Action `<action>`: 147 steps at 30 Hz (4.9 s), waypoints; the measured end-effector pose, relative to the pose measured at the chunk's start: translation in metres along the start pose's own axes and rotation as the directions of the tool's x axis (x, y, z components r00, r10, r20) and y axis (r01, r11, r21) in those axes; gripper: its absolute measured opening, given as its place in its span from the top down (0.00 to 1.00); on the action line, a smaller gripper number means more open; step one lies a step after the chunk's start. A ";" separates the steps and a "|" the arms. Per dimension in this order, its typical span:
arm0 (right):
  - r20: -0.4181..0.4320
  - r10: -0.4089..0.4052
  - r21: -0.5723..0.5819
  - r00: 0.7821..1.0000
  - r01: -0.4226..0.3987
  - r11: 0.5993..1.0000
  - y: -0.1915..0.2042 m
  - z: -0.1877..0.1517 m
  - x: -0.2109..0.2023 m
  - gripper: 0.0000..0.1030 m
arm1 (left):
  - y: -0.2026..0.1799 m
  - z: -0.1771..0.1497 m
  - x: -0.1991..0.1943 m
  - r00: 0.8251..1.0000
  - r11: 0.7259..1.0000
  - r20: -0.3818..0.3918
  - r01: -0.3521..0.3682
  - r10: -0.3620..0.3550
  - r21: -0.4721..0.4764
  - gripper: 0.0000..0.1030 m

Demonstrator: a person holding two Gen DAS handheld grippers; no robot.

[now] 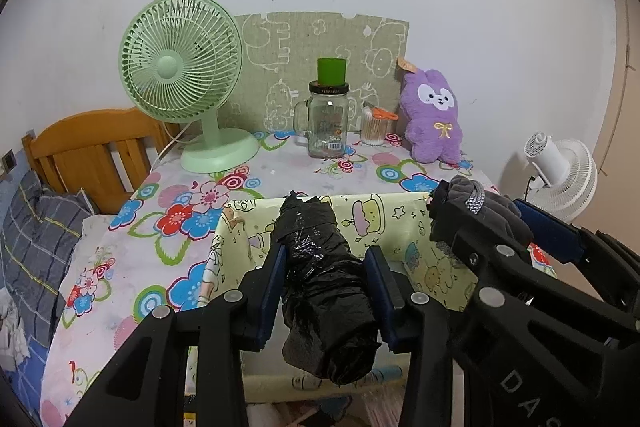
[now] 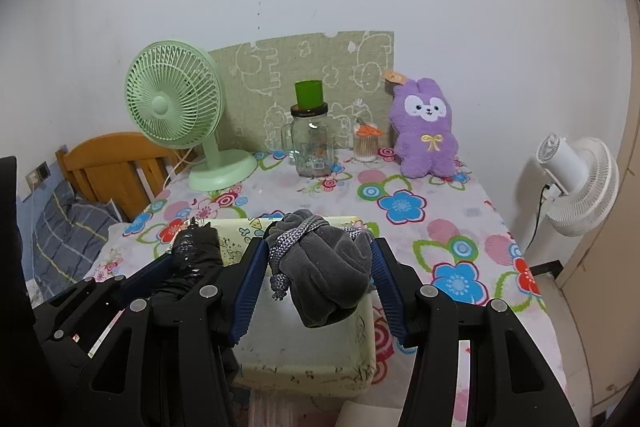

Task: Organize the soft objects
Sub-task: 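Lift the umbrella into the box with the left tool while the right tool drops the knit item in, then open both tools and withdraw them from the box, then grasp the clear plastic bag with the left tool while the right tool grasps the white cloth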

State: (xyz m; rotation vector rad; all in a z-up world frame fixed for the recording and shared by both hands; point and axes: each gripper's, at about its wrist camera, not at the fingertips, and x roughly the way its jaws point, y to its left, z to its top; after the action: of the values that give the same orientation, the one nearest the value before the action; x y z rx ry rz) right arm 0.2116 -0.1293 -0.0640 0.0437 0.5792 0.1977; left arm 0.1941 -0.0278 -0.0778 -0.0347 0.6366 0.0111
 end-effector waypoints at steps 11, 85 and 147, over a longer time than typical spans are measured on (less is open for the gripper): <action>-0.074 0.024 0.014 0.997 -0.023 1.000 -0.006 -0.005 0.055 0.45 | 0.004 -0.002 0.047 0.998 1.000 -0.065 -0.020 0.020 -0.008 0.50; 0.055 -0.032 -0.014 0.998 0.033 0.999 0.020 -0.041 -0.104 0.03 | -0.002 -0.049 -0.100 0.996 0.998 0.069 0.056 -0.059 0.041 0.17; -0.163 -0.092 0.102 0.982 0.110 0.989 -0.054 -0.126 -0.026 0.03 | -0.059 -0.120 -0.006 0.982 0.994 -0.177 0.077 -0.063 0.073 0.72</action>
State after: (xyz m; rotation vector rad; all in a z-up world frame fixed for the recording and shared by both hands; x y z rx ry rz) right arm 0.1304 -0.1890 -0.1608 0.1068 0.7483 0.0701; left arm 0.1188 -0.0908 -0.1689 0.0196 0.8103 -0.0861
